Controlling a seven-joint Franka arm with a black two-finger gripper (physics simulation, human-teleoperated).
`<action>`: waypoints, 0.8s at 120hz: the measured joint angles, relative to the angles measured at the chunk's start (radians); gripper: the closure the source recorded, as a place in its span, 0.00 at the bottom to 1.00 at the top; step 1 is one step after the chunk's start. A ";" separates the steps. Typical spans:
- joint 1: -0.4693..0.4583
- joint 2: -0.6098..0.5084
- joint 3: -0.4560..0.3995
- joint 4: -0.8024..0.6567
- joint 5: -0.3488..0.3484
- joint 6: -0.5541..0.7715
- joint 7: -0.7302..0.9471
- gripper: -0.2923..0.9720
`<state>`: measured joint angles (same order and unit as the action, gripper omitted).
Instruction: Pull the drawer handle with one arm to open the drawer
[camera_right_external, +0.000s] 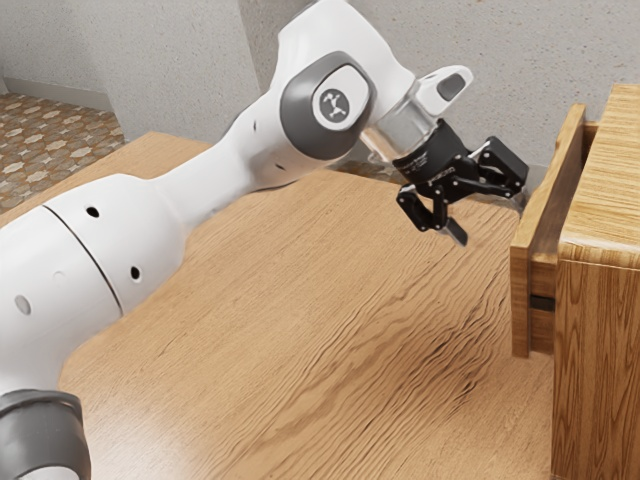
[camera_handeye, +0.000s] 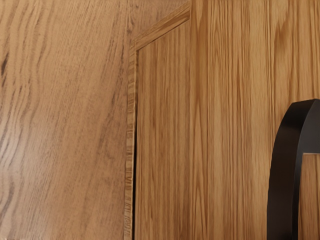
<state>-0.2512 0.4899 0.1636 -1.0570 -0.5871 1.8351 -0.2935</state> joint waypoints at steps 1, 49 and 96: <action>0.001 0.000 0.000 0.000 0.000 -0.001 0.000 0.23; 0.064 -0.011 -0.008 -0.002 0.000 -0.034 0.004 0.23; 0.156 -0.039 -0.012 -0.037 0.004 -0.068 0.009 0.23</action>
<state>-0.0956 0.4511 0.1514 -1.0942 -0.5835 1.7671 -0.2847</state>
